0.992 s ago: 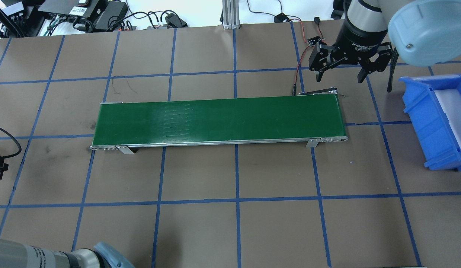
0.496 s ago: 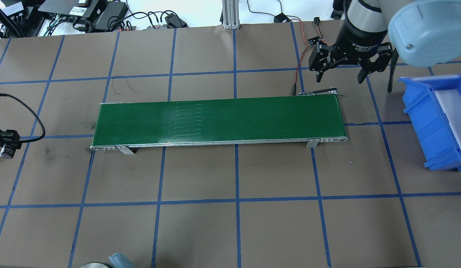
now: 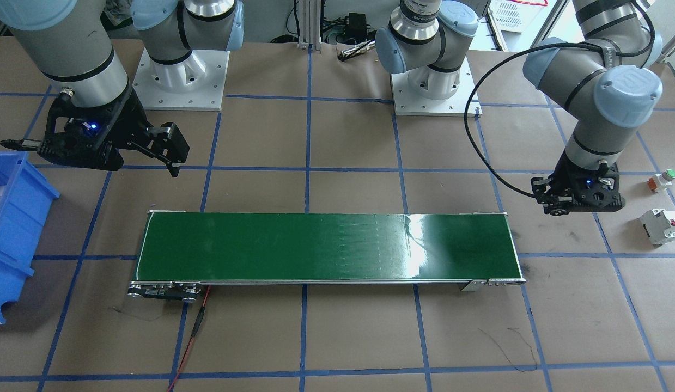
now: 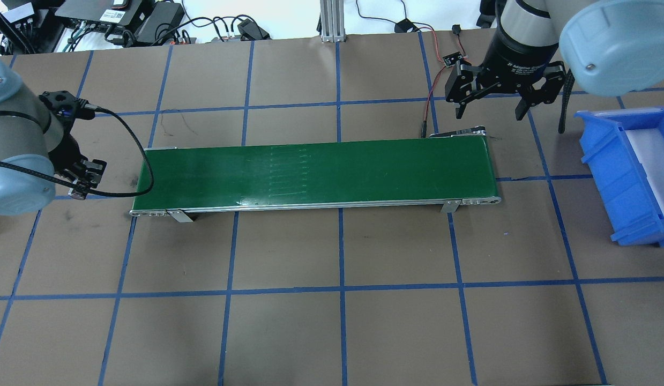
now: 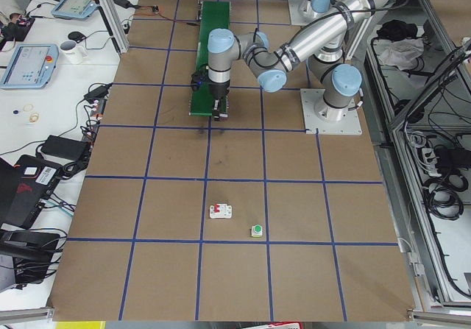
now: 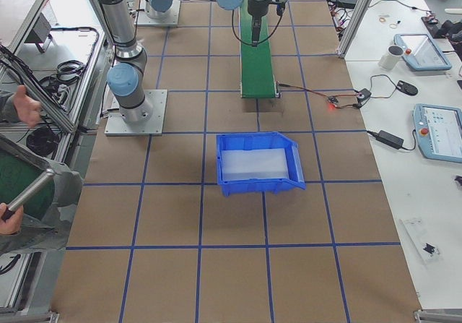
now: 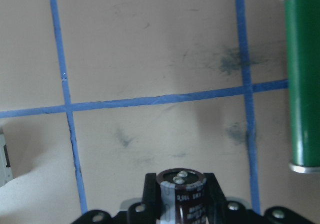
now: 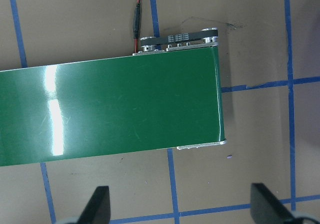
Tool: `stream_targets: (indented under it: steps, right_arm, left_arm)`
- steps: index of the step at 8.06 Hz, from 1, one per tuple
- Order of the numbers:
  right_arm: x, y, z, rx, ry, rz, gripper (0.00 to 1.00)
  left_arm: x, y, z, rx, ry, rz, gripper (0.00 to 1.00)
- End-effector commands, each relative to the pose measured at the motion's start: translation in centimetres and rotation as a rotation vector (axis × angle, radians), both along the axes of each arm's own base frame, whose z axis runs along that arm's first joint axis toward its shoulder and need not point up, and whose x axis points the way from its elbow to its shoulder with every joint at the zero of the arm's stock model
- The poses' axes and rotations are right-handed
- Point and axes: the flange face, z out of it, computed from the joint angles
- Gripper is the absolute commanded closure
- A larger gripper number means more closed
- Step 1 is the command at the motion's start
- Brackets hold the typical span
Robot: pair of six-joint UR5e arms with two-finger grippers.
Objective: Move capacitor from left to right
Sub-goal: 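Carry the capacitor with the left gripper over the near end of the belt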
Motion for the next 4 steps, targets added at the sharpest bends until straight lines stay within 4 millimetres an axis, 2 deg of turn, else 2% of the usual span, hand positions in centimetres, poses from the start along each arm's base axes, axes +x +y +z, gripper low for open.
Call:
stream_targets:
  steps: [1,3,4]
  right_arm:
    - [-0.1,0.0,0.0,0.002,0.002,-0.001,0.00]
    - [0.0,0.0,0.0,0.002,0.000,-0.001,0.00]
    - [-0.1,0.0,0.0,0.002,0.002,-0.001,0.00]
  left_arm:
    - [-4.8,-0.8,-0.8,0.006,-0.015,-0.020,0.91]
    - [-9.1,-1.7,-3.0,0.017,0.021,-0.030,0.91]
    - [-10.9,-2.1,-3.8,0.010,0.100,-0.039,0.91]
